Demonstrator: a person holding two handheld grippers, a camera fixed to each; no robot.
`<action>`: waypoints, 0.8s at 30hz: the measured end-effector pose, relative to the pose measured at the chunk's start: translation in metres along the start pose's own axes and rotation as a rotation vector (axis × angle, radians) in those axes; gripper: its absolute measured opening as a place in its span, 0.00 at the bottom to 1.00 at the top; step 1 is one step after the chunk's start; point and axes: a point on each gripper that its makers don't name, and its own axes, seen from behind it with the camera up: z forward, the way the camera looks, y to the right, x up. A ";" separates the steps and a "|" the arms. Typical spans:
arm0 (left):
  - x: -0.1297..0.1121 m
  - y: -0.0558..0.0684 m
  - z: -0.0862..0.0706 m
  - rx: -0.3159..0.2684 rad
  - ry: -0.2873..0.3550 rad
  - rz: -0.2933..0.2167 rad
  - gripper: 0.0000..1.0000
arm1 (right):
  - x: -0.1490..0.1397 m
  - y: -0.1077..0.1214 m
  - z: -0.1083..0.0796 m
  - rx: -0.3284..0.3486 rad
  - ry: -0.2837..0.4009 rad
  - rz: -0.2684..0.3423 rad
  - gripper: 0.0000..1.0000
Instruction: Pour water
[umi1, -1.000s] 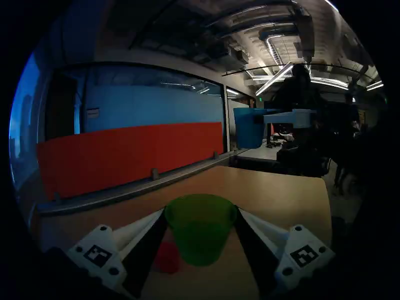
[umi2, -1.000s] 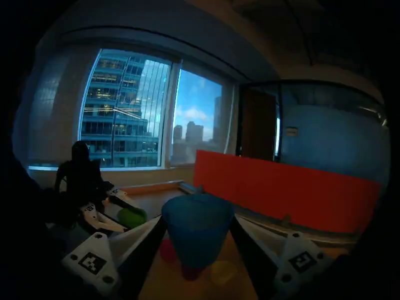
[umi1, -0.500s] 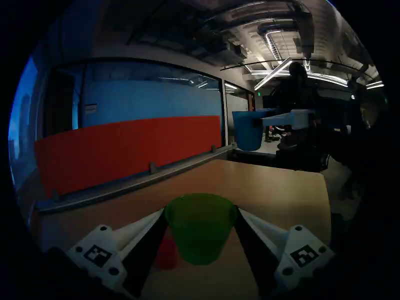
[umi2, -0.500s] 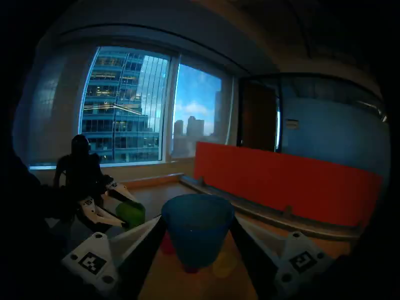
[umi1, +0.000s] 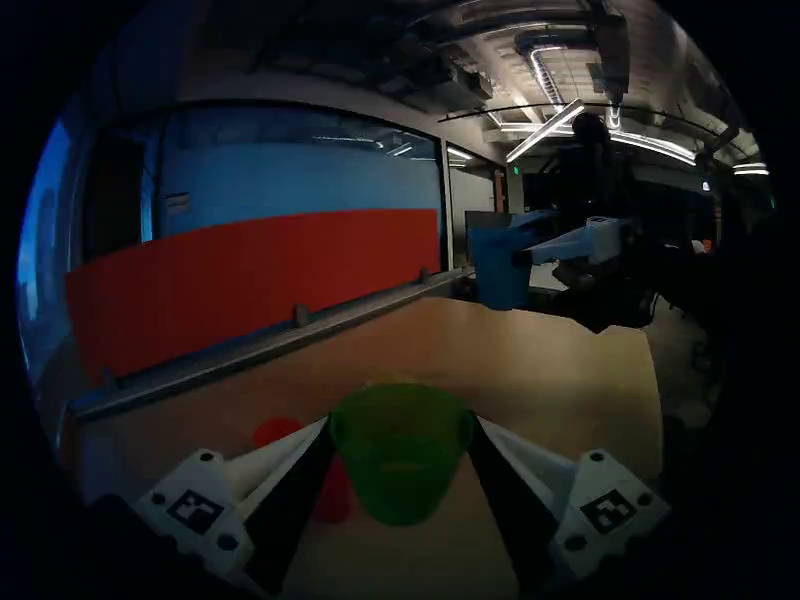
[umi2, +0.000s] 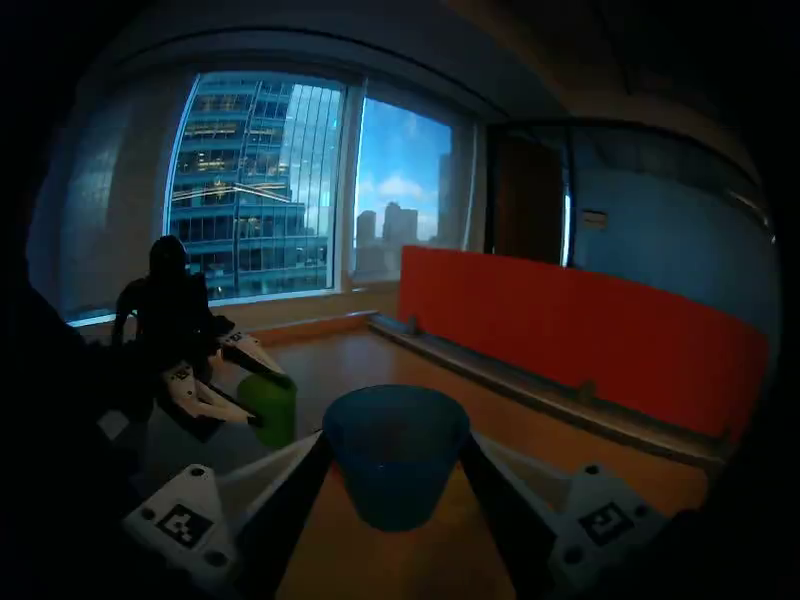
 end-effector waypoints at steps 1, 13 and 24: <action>-0.002 0.000 0.000 0.000 -0.004 0.000 0.88 | -0.003 0.000 0.000 0.002 -0.007 0.000 0.91; -0.023 0.000 0.009 -0.012 -0.062 -0.003 0.88 | -0.044 -0.004 0.008 0.029 -0.098 -0.022 0.91; -0.047 -0.002 0.017 -0.019 -0.127 -0.012 0.88 | -0.084 -0.001 0.018 0.044 -0.182 -0.019 0.92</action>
